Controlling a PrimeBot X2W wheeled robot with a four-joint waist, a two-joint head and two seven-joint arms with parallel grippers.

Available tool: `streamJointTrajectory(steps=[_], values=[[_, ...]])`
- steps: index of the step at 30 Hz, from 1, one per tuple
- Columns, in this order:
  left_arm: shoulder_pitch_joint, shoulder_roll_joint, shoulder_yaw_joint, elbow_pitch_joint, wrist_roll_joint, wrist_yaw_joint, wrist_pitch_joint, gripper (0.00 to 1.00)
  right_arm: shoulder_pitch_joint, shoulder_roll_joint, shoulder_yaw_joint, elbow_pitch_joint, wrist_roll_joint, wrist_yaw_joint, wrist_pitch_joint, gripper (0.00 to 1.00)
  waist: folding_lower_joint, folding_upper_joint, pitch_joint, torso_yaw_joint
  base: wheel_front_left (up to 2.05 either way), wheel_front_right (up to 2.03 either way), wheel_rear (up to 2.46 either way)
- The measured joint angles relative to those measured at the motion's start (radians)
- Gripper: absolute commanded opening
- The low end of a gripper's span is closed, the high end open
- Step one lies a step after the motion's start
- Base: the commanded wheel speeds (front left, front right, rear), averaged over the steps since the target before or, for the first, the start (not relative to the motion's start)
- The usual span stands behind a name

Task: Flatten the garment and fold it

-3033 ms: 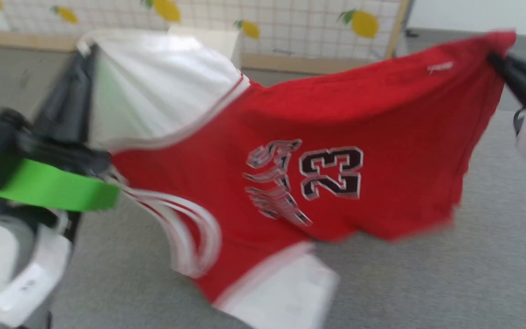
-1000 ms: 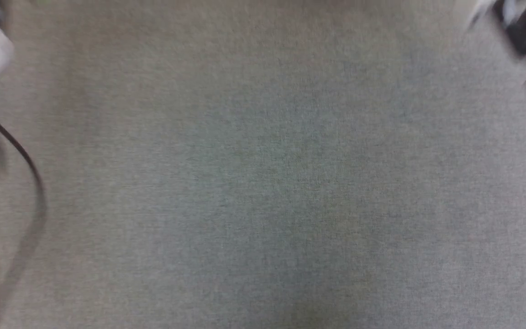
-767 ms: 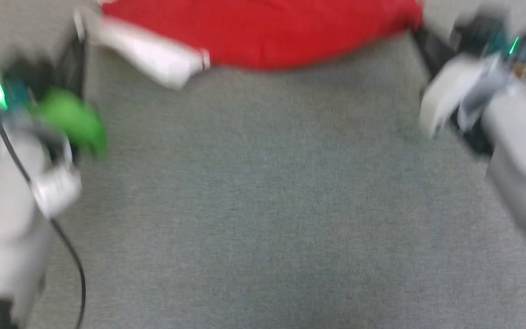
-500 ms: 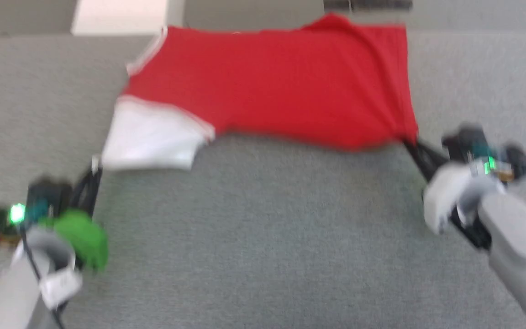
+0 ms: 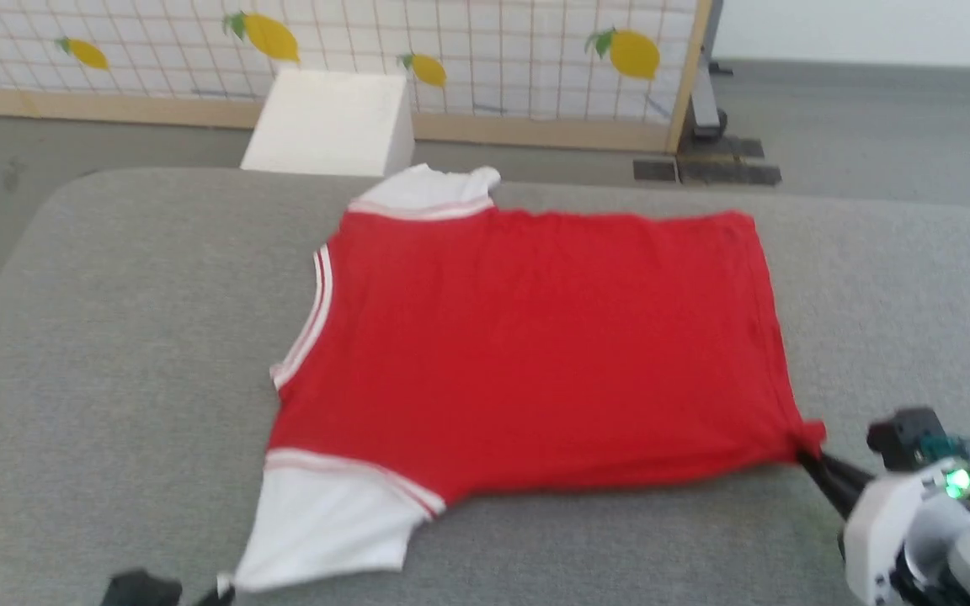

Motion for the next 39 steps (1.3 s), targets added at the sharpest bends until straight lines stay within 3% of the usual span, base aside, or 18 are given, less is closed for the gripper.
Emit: streamJointTrajectory(steps=[7,13,18,26,39], values=[[0.111,0.015,-0.009,-0.057,-0.023,0.021,0.01,0.0,0.175,-0.063,-0.017,-0.159,0.037,0.0,0.076,0.0,0.0,0.0,-0.041,0.035,0.0,0.0,0.0],[0.1,-0.004,0.004,-0.066,-0.028,0.02,-0.09,0.0,0.249,-0.06,-0.11,-0.235,0.058,0.0,0.094,0.0,0.0,0.0,-0.037,0.035,0.0,0.0,0.0],[-0.016,-0.041,0.036,-0.115,0.019,0.031,-0.176,0.0,0.255,-0.047,-0.202,-0.314,0.058,0.0,0.107,0.0,0.0,0.0,-0.004,0.028,0.0,0.0,0.0],[-0.205,-0.091,0.061,-0.117,0.021,0.037,-0.197,0.0,0.216,-0.016,-0.303,-0.366,0.035,0.0,0.16,0.0,0.0001,0.0,0.067,0.017,0.0,0.0,0.0],[-0.552,-0.153,0.03,0.136,0.067,-0.005,-0.155,0.0,0.033,0.068,-0.367,-0.338,-0.082,0.0,0.267,0.0,0.0001,0.0,0.209,-0.019,0.0,0.0,0.0]])
